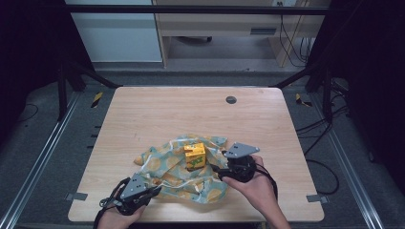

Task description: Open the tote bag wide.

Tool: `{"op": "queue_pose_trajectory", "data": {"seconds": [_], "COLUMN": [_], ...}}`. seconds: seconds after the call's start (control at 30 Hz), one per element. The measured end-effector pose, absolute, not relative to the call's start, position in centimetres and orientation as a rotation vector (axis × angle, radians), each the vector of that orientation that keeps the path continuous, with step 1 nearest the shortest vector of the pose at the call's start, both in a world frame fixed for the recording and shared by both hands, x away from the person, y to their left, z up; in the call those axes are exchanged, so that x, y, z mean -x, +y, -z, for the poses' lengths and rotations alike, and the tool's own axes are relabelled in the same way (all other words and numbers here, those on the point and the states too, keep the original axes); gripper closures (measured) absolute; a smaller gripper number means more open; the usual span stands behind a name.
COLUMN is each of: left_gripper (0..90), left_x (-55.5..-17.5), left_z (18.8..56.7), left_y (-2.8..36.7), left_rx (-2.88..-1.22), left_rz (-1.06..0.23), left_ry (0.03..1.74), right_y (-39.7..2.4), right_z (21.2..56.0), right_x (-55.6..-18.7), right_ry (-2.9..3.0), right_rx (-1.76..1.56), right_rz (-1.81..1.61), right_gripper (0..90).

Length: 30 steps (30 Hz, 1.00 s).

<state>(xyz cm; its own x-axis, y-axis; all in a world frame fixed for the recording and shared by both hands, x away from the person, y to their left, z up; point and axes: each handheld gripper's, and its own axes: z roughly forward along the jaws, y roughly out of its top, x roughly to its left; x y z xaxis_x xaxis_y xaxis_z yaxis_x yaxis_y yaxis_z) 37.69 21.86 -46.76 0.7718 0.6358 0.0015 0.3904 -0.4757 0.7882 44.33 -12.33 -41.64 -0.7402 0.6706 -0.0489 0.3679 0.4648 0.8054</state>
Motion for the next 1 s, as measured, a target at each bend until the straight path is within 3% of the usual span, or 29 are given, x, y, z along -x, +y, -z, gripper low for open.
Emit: {"op": "queue_pose_trajectory", "data": {"seconds": [0.13, 0.2, 0.33, 0.37, 0.4, 0.43, 0.47, 0.57, 1.0], "left_gripper": [89.3, 89.5, 89.6, 89.6, 89.6, 89.6, 89.6, 89.6, 89.6], "left_x": [-37.8, -38.0, -38.1, -38.1, -38.1, -38.1, -38.1, -38.3, -38.9], "left_z": [46.7, 46.8, 46.7, 46.7, 46.8, 46.8, 46.8, 46.9, 47.4], "left_y": [22.2, 22.3, 22.3, 22.2, 22.1, 22.0, 22.0, 21.9, 21.9], "left_rx": [-2.123, -2.119, -2.110, -2.115, -2.117, -2.120, -2.120, -2.132, -2.163], "left_rz": [-0.376, -0.376, -0.379, -0.378, -0.381, -0.376, -0.376, -0.372, -0.377], "left_ry": [0.776, 0.792, 0.801, 0.798, 0.795, 0.792, 0.792, 0.791, 0.814], "right_y": [-11.6, -11.6, -11.9, -12.1, -12.1, -12.2, -12.2, -12.4, -14.6], "right_z": [43.1, 43.8, 44.7, 44.8, 44.8, 44.8, 44.8, 44.8, 44.8], "right_x": [-46.1, -46.7, -47.3, -47.4, -47.4, -47.6, -47.6, -48.2, -51.7], "right_ry": [2.391, 2.416, 2.417, 2.414, 2.414, 2.421, 2.421, 2.424, 2.296], "right_rx": [-0.924, -0.938, -0.996, -0.997, -0.997, -0.996, -0.996, -0.993, -1.124], "right_rz": [-1.112, -1.065, -1.033, -1.035, -1.035, -1.048, -1.048, -1.064, -1.087], "right_gripper": [43.5, 54.5, 59.5, 65.8, 65.8, 76.2, 76.2, 89.0, 90.0]}}
